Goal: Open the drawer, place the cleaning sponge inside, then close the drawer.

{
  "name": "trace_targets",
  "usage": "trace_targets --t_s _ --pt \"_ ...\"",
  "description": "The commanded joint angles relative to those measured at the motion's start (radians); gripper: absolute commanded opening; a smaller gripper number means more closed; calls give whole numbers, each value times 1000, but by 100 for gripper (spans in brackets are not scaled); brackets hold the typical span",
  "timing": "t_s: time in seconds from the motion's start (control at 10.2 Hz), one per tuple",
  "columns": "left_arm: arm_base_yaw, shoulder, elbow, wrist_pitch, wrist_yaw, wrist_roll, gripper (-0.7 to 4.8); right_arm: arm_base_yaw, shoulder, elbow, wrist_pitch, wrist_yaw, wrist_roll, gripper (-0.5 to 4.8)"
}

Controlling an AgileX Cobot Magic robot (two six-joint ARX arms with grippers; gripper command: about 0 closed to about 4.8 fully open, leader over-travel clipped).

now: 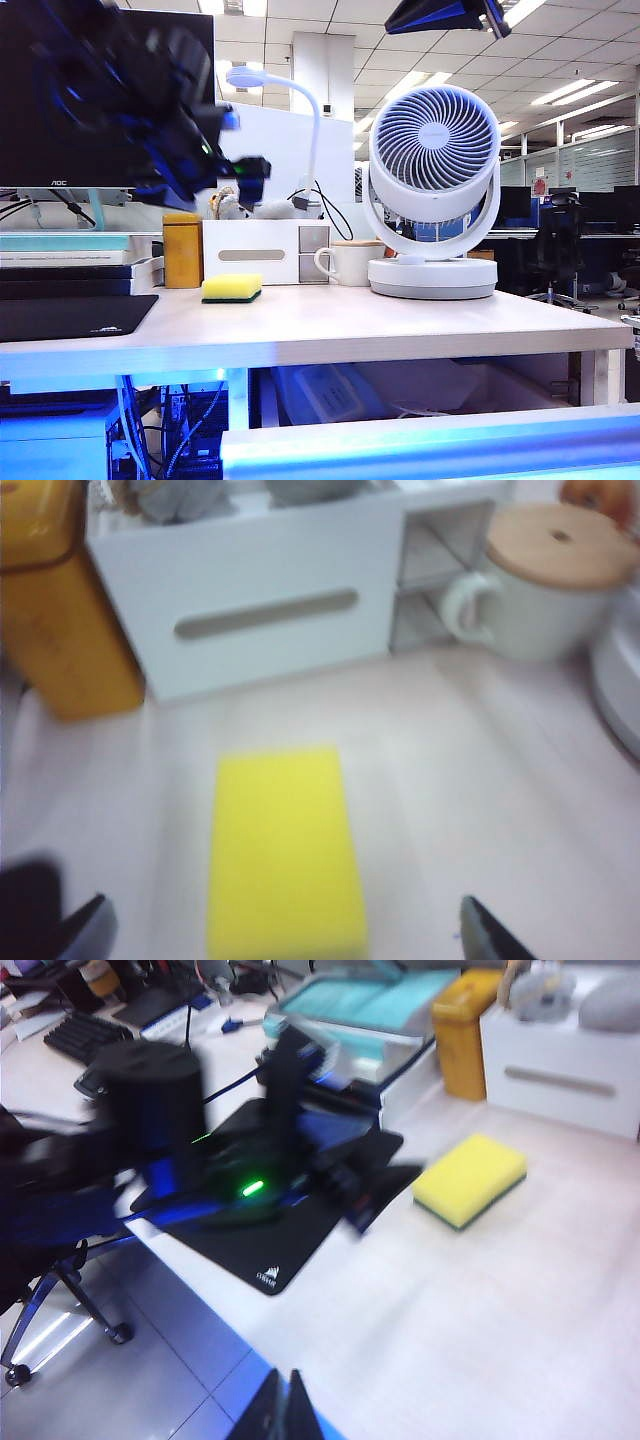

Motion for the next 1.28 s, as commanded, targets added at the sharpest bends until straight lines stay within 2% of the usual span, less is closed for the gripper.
trace_targets --t_s 0.1,0.29,0.59,0.69,0.79,0.98,1.08,1.28 --pt "23 165 177 -9 -27 0 479 1 -8 8 -5 -6 -4 -1" --pt "30 262 270 -55 -43 -31 479 1 -8 8 -5 -6 -4 -1" --pt "35 332 279 -59 -43 -108 479 1 -8 8 -5 -7 -4 -1" --pt "35 349 279 -56 -40 -111 423 1 -8 8 -5 -7 -4 -1" --pt "35 349 279 -53 -40 -116 259 1 -8 8 -5 -8 -3 -1" --pt "35 349 279 -56 -6 -115 62 1 -8 8 -4 -9 -4 -1" --pt "35 349 279 -56 28 -113 34 1 -8 8 -3 -8 -4 -1" --pt "35 329 279 -69 135 -89 21 1 -8 8 -1 -6 -5 -1"
